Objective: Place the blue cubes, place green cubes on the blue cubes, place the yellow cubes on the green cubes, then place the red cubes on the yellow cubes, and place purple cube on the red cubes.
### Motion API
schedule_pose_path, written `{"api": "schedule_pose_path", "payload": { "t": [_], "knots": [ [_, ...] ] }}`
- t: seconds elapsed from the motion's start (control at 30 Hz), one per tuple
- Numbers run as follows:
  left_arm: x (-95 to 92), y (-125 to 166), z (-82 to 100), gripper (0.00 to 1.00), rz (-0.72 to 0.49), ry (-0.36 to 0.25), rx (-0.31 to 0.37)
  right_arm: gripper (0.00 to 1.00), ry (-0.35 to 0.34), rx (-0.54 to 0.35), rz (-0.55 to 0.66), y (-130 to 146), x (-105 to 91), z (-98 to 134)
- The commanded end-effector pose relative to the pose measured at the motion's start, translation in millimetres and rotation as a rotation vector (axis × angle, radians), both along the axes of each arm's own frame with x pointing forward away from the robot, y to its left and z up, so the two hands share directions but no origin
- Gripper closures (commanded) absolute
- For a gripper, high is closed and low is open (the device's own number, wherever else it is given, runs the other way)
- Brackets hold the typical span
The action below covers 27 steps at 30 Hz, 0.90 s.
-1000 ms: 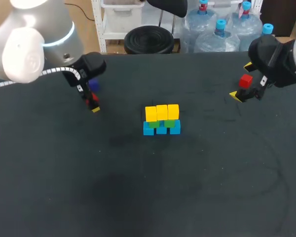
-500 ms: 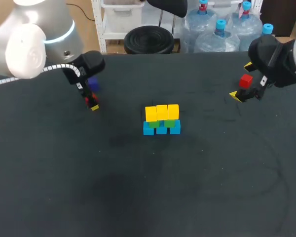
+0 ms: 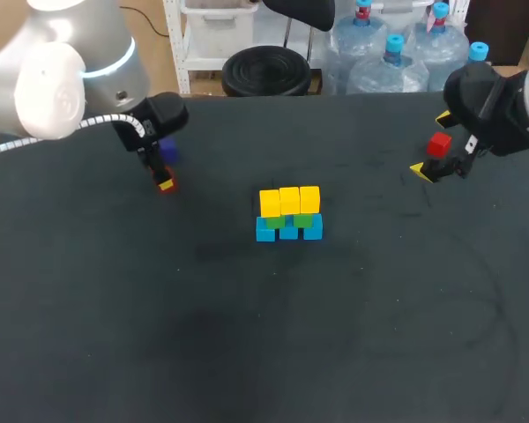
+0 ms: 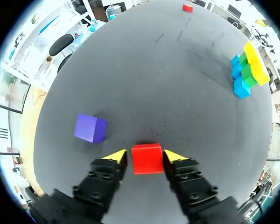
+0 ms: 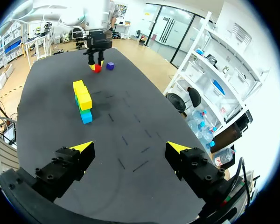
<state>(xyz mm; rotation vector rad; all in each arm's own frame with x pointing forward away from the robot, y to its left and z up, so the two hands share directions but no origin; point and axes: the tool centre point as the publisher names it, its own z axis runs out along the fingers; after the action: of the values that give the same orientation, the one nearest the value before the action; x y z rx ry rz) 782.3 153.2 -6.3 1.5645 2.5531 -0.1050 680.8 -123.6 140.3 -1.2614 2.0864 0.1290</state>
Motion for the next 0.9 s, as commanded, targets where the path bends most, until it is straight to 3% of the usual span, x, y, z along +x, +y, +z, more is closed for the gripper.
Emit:
{"api": "schedule_pose_path", "payload": {
  "t": [0.03,0.2,0.37,0.67,0.9],
  "knots": [
    [2.1,-0.4,0.2,0.72,-0.002,0.003,0.001,0.00,-0.123,-0.047,-0.100,0.9,-3.5,-1.1],
    [-1.4,-4.7,5.2,1.00,-0.012,0.001,-0.002,0.00,-0.123,-0.047,-0.100,0.9,-3.5,-1.1],
    [-12.0,-17.9,18.5,1.00,-0.063,0.001,-0.027,0.00,-0.123,-0.047,-0.100,0.9,-3.5,-1.1],
    [-28.6,-49.3,59.9,1.00,-0.194,-0.014,-0.065,0.00,-0.123,-0.047,-0.100,0.9,-3.5,-1.1],
    [-32.5,-70.7,98.5,1.00,-0.240,-0.078,-0.129,0.00,-0.123,-0.047,-0.100,0.9,-3.5,-1.1]
  ]
}}
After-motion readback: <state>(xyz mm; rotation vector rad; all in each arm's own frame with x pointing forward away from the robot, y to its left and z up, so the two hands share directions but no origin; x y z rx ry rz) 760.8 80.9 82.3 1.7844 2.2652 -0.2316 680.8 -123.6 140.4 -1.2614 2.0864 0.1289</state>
